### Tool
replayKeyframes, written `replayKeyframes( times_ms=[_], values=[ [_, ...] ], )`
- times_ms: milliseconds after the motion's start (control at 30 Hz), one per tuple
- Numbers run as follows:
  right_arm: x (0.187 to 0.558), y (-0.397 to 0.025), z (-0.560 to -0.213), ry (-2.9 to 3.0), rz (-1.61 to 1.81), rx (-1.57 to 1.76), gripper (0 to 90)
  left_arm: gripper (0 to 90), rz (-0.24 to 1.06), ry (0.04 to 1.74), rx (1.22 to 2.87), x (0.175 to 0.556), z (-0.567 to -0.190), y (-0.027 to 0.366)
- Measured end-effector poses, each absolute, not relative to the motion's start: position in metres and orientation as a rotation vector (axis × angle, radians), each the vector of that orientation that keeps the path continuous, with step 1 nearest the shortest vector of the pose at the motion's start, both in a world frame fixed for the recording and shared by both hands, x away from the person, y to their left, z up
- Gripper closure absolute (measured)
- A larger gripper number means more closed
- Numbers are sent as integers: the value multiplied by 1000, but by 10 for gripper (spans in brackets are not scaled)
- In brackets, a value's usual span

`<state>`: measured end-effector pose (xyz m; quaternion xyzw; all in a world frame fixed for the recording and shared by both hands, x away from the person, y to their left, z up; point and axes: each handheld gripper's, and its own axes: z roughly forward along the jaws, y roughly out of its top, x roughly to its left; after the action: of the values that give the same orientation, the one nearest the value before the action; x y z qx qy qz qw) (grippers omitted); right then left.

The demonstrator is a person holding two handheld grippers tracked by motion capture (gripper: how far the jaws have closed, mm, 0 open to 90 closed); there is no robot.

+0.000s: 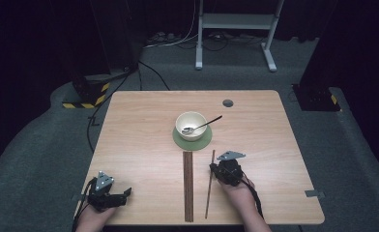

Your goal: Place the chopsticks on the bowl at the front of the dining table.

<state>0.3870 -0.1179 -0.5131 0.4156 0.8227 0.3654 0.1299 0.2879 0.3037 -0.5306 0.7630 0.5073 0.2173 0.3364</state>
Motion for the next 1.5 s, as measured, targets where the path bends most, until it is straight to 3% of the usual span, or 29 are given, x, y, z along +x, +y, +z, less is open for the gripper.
replayKeyframes(
  times_ms=[100, 200, 267, 600, 1000, 1500],
  values=[
    [387, -118, -512, 2404, 1057, 1199, 872, 106, 564, 1320, 1990, 288, -531, 304],
    [385, -115, -513, 2396, 1037, 1204, 739, 106, 562, 1319, 1990, 288, -531, 304],
    [384, -111, -515, 2400, 1014, 1203, 712, 106, 562, 1317, 1991, 288, -531, 304],
    [381, -106, -515, 2405, 955, 1166, 839, 106, 558, 1314, 1992, 288, -531, 304],
    [385, -121, -512, 2428, 936, 1189, 661, 106, 559, 1317, 1992, 288, -531, 304],
    [371, -129, -511, 2446, 895, 1124, 754, 107, 557, 1307, 1999, 288, -530, 304]
  ],
)
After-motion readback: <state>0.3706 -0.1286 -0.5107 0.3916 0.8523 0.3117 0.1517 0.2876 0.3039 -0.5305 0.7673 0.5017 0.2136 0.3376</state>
